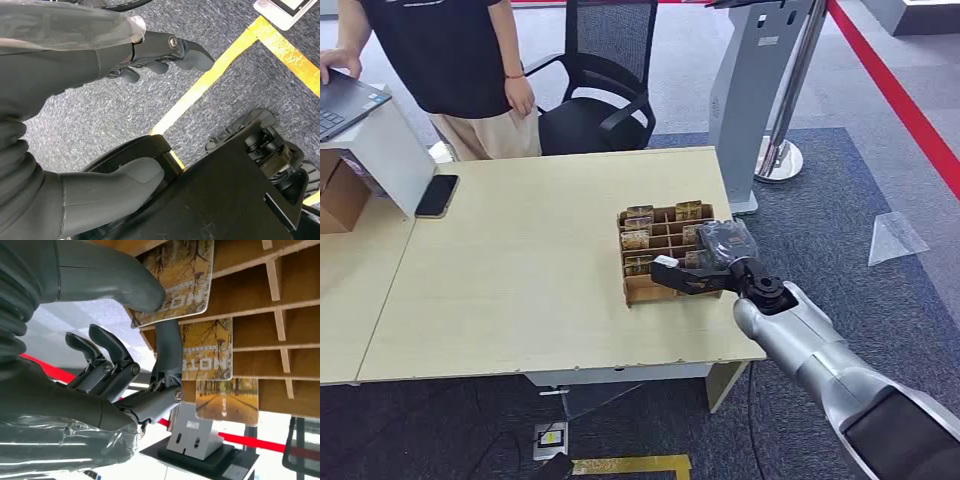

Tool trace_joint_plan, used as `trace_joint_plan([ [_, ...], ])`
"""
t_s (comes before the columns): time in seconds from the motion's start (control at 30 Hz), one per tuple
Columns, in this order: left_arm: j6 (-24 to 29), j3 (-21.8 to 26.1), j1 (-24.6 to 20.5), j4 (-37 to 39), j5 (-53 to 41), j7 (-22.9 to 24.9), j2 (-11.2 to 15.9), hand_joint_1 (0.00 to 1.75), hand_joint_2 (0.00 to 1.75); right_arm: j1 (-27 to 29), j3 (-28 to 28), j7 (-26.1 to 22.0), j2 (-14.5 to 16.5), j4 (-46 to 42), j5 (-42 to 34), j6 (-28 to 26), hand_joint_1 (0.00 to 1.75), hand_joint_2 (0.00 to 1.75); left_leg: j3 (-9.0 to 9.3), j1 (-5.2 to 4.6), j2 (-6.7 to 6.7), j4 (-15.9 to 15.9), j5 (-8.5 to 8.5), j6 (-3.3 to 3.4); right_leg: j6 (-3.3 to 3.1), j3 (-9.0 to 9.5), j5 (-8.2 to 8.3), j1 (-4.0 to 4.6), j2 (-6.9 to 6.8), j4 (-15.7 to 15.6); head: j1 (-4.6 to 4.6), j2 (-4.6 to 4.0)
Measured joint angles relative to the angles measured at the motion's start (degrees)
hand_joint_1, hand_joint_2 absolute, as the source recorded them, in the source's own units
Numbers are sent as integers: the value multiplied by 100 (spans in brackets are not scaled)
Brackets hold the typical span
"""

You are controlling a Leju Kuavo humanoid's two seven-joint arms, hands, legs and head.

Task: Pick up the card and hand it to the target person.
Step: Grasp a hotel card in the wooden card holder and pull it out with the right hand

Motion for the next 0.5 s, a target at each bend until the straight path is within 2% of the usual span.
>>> trace_joint_plan([
  [0.5, -32, 0, 5, 2, 0, 2, 3, 0, 175, -53, 47, 143, 9, -95, 31, 133, 165, 175, -4, 0, -1, 5, 3, 5, 6, 0, 5, 0, -2, -1, 0, 0],
])
